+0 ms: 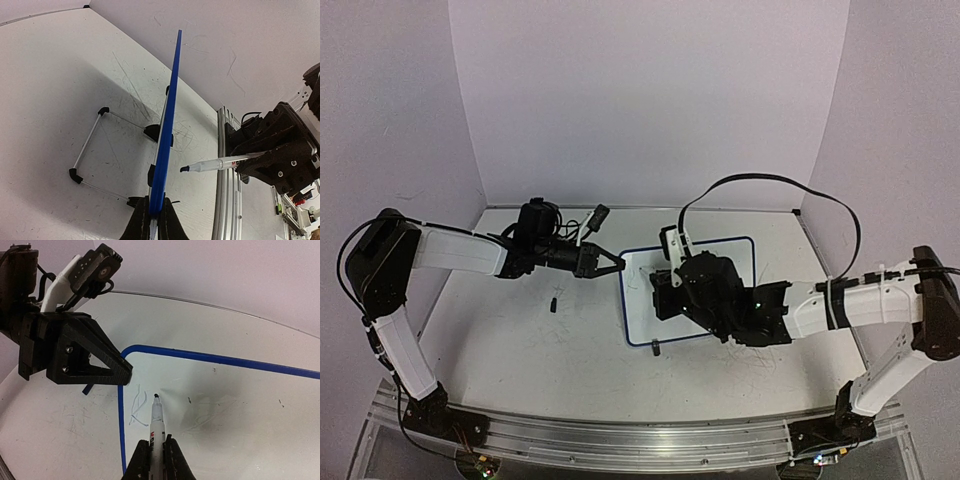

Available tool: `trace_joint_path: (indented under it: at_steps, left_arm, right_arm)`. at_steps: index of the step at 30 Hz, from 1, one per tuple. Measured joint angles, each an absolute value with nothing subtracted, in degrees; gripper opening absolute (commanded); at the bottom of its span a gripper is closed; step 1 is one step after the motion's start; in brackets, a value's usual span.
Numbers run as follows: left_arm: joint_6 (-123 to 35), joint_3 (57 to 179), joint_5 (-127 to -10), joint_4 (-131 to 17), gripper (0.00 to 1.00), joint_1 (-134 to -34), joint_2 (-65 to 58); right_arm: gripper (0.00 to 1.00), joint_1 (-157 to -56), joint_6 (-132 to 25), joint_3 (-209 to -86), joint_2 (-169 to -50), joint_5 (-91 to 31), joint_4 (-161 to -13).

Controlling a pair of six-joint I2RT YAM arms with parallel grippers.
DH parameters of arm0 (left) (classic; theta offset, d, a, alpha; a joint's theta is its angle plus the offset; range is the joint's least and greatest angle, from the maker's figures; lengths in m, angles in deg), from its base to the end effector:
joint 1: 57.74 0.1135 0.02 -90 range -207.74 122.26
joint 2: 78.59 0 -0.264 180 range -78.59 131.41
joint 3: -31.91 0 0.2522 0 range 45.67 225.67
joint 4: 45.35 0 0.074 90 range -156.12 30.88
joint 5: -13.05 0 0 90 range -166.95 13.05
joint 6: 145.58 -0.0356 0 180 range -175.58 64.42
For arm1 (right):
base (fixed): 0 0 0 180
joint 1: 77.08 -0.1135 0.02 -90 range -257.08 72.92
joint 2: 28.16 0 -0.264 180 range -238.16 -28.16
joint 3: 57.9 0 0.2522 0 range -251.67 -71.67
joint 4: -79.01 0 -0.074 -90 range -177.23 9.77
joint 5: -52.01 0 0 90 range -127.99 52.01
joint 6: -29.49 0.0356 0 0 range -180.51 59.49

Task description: Write a sentence on the whiteboard

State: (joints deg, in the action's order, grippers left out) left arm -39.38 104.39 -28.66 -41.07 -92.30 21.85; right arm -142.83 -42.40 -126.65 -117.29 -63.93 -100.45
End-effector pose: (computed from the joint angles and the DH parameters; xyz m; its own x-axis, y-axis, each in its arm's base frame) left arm 0.2979 -0.2375 0.2157 -0.5800 0.1741 -0.7958 0.8108 0.2173 -0.5434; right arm 0.1585 0.3140 0.2518 -0.3421 -0.0788 -0.9364 -0.5742 0.8063 0.1419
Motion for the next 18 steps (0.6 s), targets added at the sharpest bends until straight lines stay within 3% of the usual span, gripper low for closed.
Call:
trace_joint_path:
  at_steps: [18]
  left_arm:
    - [-39.4, 104.4, -28.7, -41.2, 0.0, -92.3, 21.7]
  right_arm:
    - [0.0, -142.9, -42.2, -126.6, -120.0, -64.8, -100.6]
